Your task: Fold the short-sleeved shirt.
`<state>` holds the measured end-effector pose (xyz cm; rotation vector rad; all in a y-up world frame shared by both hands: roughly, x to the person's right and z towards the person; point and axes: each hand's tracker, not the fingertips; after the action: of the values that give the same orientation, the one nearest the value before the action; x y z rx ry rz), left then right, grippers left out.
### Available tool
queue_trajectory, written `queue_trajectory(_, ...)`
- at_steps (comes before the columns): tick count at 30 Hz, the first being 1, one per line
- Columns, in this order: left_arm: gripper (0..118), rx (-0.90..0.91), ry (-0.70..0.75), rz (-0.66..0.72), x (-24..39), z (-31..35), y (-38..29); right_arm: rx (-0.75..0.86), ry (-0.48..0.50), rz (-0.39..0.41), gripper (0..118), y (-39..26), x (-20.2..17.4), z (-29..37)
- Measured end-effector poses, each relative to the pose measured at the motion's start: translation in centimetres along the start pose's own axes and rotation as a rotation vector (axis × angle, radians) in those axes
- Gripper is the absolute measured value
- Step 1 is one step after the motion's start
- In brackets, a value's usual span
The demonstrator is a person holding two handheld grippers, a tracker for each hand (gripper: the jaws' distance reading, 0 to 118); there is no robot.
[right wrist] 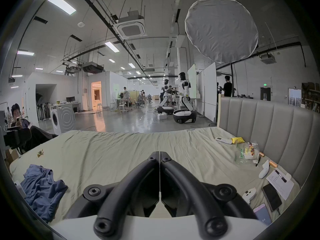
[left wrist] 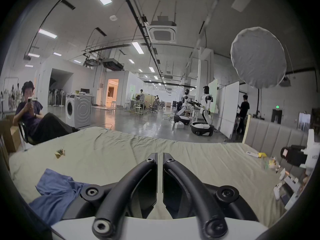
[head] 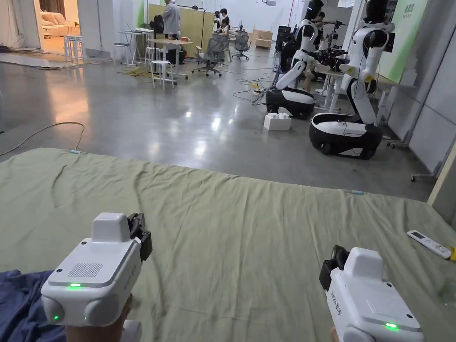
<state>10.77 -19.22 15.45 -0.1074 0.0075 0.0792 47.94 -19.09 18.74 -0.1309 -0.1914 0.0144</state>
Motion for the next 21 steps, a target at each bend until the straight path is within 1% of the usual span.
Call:
queue_trajectory(2,5,-0.025,-0.012,-0.023,-0.5,0.2,0.0,0.002,-0.005,0.043,1,0.2,-0.5,0.0)
queue_trajectory(5,5,-0.059,0.01,-0.047,-1.6,0.8,-0.1,0.008,0.006,0.052,1,0.4,-1.1,0.2)
queue_trajectory(8,5,-0.129,0.029,-0.031,-3.7,1.1,-0.3,0.005,0.023,0.057,1,0.4,-1.6,0.2)
queue_trajectory(11,5,-0.229,0.037,-0.021,-7.1,1.2,-0.5,-0.003,0.04,0.072,1,0.2,-2.3,0.1)
queue_trajectory(14,5,-0.348,0.066,-0.048,-10.9,1.6,-1.2,-0.011,0.058,0.092,1,-0.4,-2.8,0.0)
queue_trajectory(17,5,-0.48,0.079,0.016,-15.5,1.9,-2.4,-0.03,0.072,0.098,1,-1.1,-3.4,-0.3)
queue_trajectory(18,6,-0.524,0.091,0.027,-15.4,2.0,-2.7,-0.041,0.077,0.095,1,-1.4,-3.6,-0.4)
queue_trajectory(21,9,-0.634,0.119,0.035,-19.4,2.9,-4.9,-0.058,0.09,0.096,1,-2.1,-4.3,-0.6)
